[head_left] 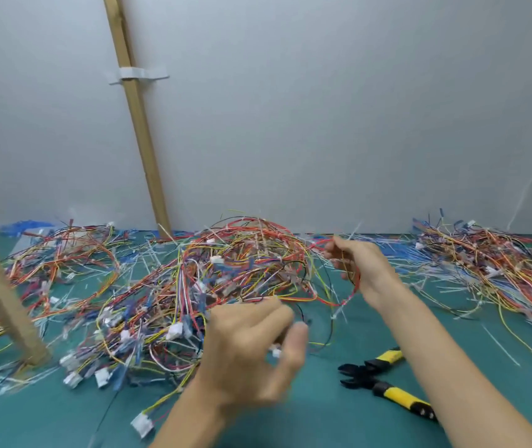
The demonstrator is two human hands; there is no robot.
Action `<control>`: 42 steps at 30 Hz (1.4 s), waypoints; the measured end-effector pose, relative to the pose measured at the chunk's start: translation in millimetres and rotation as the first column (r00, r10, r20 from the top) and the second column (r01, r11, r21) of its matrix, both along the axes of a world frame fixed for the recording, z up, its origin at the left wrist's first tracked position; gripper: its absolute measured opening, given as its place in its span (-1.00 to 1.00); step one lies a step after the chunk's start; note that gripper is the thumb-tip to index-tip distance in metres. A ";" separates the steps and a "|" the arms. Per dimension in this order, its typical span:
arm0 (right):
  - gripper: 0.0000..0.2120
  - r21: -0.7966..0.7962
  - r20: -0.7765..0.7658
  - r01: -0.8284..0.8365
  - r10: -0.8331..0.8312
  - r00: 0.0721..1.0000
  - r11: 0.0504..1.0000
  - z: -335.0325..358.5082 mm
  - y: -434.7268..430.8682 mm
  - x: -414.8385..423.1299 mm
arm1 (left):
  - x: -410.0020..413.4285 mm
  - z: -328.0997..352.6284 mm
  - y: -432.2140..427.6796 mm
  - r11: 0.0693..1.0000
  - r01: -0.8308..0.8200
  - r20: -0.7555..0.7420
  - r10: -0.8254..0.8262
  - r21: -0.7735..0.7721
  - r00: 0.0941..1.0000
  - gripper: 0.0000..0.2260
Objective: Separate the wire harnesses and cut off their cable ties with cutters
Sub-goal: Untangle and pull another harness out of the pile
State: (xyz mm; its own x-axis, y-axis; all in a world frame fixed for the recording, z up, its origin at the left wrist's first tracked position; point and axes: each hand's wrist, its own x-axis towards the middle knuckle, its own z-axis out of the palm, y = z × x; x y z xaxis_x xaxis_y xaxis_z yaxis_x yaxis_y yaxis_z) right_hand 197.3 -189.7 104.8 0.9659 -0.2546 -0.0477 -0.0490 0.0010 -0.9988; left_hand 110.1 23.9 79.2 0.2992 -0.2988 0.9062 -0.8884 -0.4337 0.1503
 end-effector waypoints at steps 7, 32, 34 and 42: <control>-0.72 0.080 0.130 -0.215 0.204 0.970 0.973 19.3 -9.2 -4.2 | 39.1 -7.0 19.7 0.848 -0.526 -0.303 0.517 0.057 0.800 -0.66; -0.69 -0.815 -0.081 -0.324 0.460 0.884 0.480 26.8 44.5 -31.7 | 46.3 -19.6 25.4 0.838 -0.542 -0.095 0.545 0.053 0.833 -0.84; -0.80 -0.867 0.030 -0.186 0.421 0.907 0.463 27.9 48.1 -30.3 | 47.0 -19.4 27.2 0.843 -0.538 -0.047 0.536 -0.022 0.843 -0.89; -0.91 -0.325 0.410 0.093 0.051 0.911 0.941 36.4 68.9 -27.4 | 37.5 -9.2 28.4 0.869 -0.355 0.070 0.401 -0.345 0.913 -0.85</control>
